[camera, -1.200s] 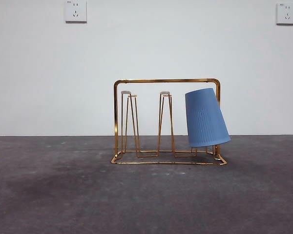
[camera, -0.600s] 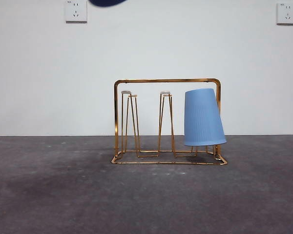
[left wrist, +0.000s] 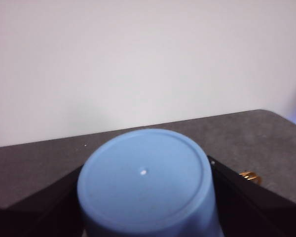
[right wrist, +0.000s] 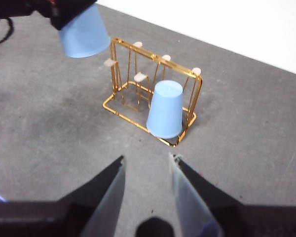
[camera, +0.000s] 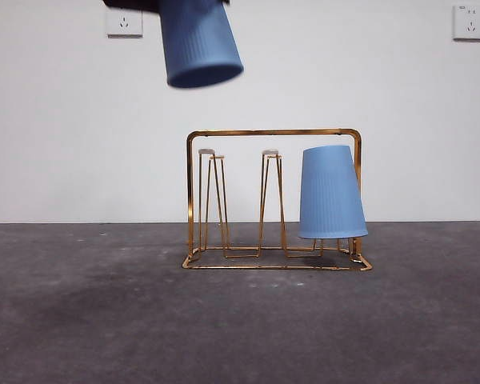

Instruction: Pick up cup 1,put cup 1 in the cup rack,pick up cup 2,put cup 2 in the cup rack

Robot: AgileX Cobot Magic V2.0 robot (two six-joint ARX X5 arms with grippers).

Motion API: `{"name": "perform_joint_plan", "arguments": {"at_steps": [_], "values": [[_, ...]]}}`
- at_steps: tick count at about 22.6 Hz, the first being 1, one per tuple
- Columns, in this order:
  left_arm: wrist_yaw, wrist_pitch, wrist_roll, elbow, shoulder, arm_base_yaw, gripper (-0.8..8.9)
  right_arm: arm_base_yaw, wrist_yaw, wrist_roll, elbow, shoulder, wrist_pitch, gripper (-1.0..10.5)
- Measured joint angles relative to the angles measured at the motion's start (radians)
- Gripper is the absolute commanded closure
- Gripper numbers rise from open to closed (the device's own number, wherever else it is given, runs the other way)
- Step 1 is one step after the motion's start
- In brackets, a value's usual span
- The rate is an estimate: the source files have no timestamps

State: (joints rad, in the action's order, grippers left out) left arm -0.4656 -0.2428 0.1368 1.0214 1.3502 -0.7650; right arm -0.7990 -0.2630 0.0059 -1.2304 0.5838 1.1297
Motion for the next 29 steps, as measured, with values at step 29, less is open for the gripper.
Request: {"name": "perform_joint_plan", "arguments": {"at_steps": [29], "values": [[0.082,-0.144,-0.005,0.000,0.358,0.115,8.20,0.000,-0.029,0.048,0.000,0.000,0.088,7.9]]}}
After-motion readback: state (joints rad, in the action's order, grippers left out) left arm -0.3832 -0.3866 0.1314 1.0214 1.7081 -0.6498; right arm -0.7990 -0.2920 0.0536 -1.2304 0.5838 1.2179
